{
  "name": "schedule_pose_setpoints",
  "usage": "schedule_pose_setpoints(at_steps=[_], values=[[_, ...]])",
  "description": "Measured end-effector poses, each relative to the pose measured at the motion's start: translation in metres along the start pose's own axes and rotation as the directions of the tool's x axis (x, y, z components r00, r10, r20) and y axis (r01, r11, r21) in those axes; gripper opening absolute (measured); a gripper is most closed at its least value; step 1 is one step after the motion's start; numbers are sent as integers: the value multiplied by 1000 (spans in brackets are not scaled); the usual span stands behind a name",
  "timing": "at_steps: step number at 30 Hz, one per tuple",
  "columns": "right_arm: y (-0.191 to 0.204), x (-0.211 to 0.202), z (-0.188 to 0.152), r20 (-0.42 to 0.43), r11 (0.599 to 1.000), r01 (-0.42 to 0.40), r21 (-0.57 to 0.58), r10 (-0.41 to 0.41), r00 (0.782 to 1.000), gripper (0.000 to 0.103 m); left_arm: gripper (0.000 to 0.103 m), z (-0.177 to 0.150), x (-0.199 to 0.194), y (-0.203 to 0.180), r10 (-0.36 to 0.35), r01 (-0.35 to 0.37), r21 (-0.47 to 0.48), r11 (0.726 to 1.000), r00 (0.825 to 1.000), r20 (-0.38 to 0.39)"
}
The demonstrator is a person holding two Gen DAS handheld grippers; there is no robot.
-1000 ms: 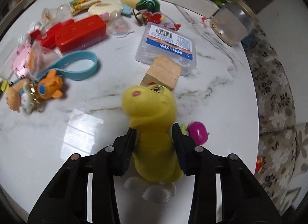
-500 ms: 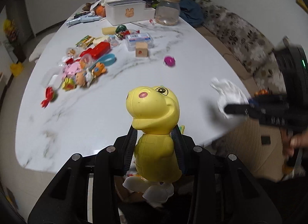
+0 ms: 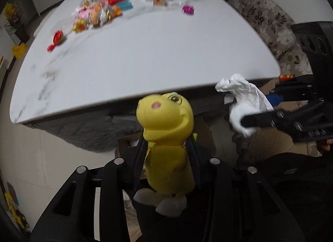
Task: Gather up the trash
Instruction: 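Carry both items to the cardboard box and open both grippers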
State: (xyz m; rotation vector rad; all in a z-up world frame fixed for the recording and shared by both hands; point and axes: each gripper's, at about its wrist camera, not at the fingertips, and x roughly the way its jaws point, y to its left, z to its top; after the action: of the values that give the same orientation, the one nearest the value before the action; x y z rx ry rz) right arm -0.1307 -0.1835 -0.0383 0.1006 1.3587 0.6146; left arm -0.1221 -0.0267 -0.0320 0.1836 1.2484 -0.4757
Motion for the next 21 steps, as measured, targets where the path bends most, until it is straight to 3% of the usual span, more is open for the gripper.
schedule_pose_setpoints(at_steps=[2, 7, 10, 13, 17, 21], values=[[0, 11, -4, -34, 1000, 18, -13, -19, 999, 58, 79, -4, 13, 3, 24, -25, -3, 1000, 999, -43], [-8, 19, -8, -75, 1000, 14, 28, -12, 997, 58, 79, -7, 26, 10, 28, -28, 2, 1000, 996, -86], [-10, 4, -3, -20, 999, 19, 40, -19, 1000, 58, 79, -4, 21, 20, 30, -31, -19, 999, 997, -69], [-22, -12, 22, 71, 995, 77, 57, -81, 994, 59, 79, 5, 12, 40, 33, -35, -56, 998, 999, -34], [-59, -27, 73, 185, 975, 185, 127, -206, 961, 59, 79, 22, -1, 63, 38, -36, -87, 996, 999, 15], [-105, -25, 136, 239, 926, 303, 226, -354, 904, 59, 79, 45, -13, 89, 71, -63, -109, 992, 995, 69]])
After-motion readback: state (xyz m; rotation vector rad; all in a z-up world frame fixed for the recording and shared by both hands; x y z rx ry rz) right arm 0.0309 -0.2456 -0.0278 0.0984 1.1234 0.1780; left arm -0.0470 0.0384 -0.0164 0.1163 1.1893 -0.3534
